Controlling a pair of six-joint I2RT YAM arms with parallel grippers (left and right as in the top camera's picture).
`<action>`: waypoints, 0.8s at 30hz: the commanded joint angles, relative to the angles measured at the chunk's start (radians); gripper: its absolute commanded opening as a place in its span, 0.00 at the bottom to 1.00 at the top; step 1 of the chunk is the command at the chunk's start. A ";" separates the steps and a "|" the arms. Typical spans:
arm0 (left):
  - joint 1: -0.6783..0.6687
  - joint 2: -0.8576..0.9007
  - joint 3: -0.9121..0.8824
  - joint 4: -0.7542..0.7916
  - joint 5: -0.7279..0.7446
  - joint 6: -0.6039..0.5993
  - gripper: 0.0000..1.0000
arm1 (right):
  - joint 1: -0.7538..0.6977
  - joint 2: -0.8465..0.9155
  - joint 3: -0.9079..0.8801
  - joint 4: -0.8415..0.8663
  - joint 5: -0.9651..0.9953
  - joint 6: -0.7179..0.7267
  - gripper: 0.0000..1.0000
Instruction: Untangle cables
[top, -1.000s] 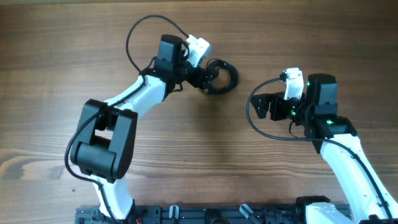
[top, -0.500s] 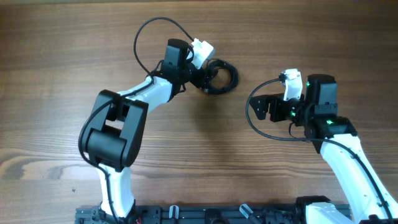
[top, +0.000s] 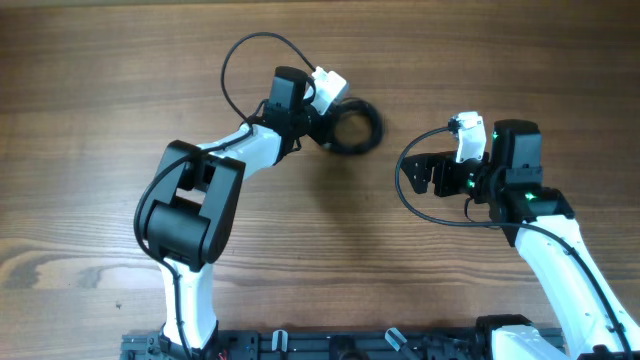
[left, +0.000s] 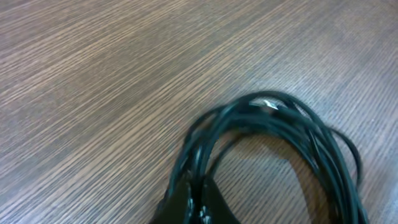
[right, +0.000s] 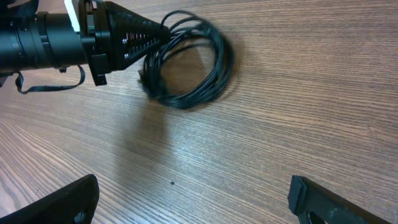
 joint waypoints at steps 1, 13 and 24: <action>-0.006 0.013 0.014 -0.009 0.000 -0.002 0.04 | 0.002 0.011 0.027 0.002 -0.024 -0.013 1.00; -0.010 -0.198 0.022 -0.034 0.003 -0.100 0.04 | 0.002 0.011 0.025 -0.050 -0.002 -0.042 1.00; -0.011 -0.486 0.022 -0.203 0.004 -0.121 0.04 | 0.002 0.016 0.025 0.014 -0.017 -0.039 1.00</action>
